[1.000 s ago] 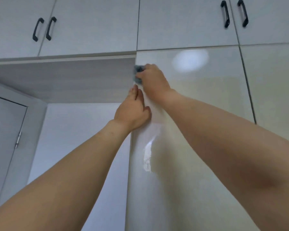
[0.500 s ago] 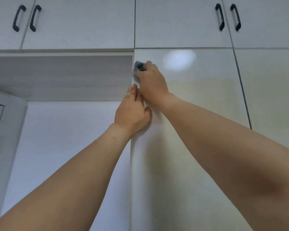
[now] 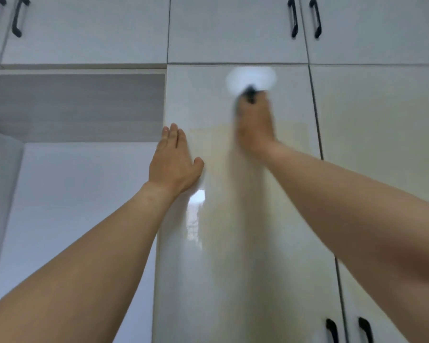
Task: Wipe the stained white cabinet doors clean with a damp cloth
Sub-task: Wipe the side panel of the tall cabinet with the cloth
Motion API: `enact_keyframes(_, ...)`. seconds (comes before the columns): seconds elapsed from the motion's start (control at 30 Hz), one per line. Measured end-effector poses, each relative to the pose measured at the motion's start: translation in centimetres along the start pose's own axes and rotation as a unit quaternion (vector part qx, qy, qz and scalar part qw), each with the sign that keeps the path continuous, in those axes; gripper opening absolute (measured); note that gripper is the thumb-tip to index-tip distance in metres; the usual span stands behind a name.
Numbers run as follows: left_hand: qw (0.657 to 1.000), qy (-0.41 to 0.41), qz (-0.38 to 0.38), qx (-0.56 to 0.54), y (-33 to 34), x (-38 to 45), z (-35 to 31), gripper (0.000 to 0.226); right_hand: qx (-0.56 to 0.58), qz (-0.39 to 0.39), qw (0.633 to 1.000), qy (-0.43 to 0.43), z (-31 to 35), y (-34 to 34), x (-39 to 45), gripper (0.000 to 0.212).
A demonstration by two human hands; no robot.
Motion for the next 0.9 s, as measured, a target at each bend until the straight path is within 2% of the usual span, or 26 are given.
enact_keyframes(0.07,1.0,-0.016,-0.013,-0.017,0.2,0.0,-0.4,0.08,-0.045,0.124,0.972,-0.196,4.1,2.0,-1.9,0.031)
enact_keyframes(0.1,0.999,-0.02,-0.015,-0.02,0.2,0.0,-0.5,0.079,-0.065,0.139,0.96,-0.235,3.5,2.2,-1.8,0.035)
enact_keyframes(0.13,0.999,-0.022,-0.015,-0.019,0.2,0.0,-0.5,0.078,-0.073,0.118,0.963,-0.229,2.0,1.9,-1.3,0.035)
enact_keyframes(0.17,0.999,-0.025,-0.014,-0.018,0.2,0.0,-0.4,0.076,-0.068,0.094,0.973,-0.198,0.0,1.1,-0.9,0.035)
enact_keyframes(0.23,1.0,-0.025,-0.011,-0.016,0.2,0.0,-0.2,0.075,-0.089,0.007,0.995,-0.05,-6.1,-1.5,-0.3,0.038)
enact_keyframes(0.3,1.0,-0.022,-0.01,-0.017,0.3,-0.1,-0.2,0.076,-0.083,-0.045,0.992,0.08,-11.3,-3.8,-0.9,0.038)
enact_keyframes(0.37,1.0,-0.021,-0.005,-0.019,0.3,0.0,-0.1,0.077,-0.075,-0.06,0.983,0.153,-12.5,-3.8,-1.2,0.034)
enact_keyframes(0.43,1.0,-0.02,0.008,-0.017,0.1,0.1,0.1,0.077,-0.049,-0.07,0.98,0.181,-9.7,-2.6,-0.9,0.024)
enact_keyframes(0.47,1.0,-0.019,0.011,-0.013,-0.1,-0.1,0.3,0.077,-0.02,-0.064,0.985,0.16,-7.3,-1.4,-0.7,0.02)
enact_keyframes(0.53,1.0,-0.022,-0.004,-0.014,-0.6,-0.7,0.8,0.077,0.028,-0.016,0.999,0.025,-0.1,1.2,-0.9,0.012)
enact_keyframes(0.57,0.999,-0.031,-0.016,-0.017,-0.7,-1.3,1.2,0.077,0.054,0.042,0.995,-0.071,3.9,2.9,-1.9,0.017)
enact_keyframes(0.63,0.999,-0.042,-0.02,-0.019,-0.5,-2.6,1.9,0.075,0.014,0.138,0.965,-0.221,9.2,4.9,-4.0,0.033)
enact_keyframes(0.67,0.999,-0.042,-0.012,-0.016,-0.2,-3.1,2.2,0.074,-0.011,0.16,0.954,-0.254,9.8,5.3,-4.5,0.036)
enact_keyframes(0.73,0.999,-0.036,-0.004,-0.01,0.0,-3.4,2.6,0.072,-0.055,0.139,0.947,-0.283,8.4,4.8,-3.9,0.039)
enact_keyframes(0.8,1.0,-0.025,-0.005,0.002,-0.1,-3.1,2.9,0.069,-0.087,0.101,0.959,-0.251,6.2,4.0,-2.6,0.036)
enact_keyframes(0.87,1.0,-0.019,0.0,0.012,-0.1,-3.0,2.7,0.068,-0.069,0.041,0.988,-0.132,4.3,2.3,-0.3,0.019)
enact_keyframes(0.9,1.0,-0.017,0.001,0.015,-0.1,-3.0,2.9,0.068,-0.021,0.026,0.997,-0.065,3.9,2.4,1.1,0.015)
Point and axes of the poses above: each hand's wrist, its own x-axis towards the middle knuckle, its own y-axis out of the palm, z = x × y, the point moved 6 cm from there along x, towards the middle knuckle, and after that the axes turned 3 degrees about z, right-handed, at the moved point
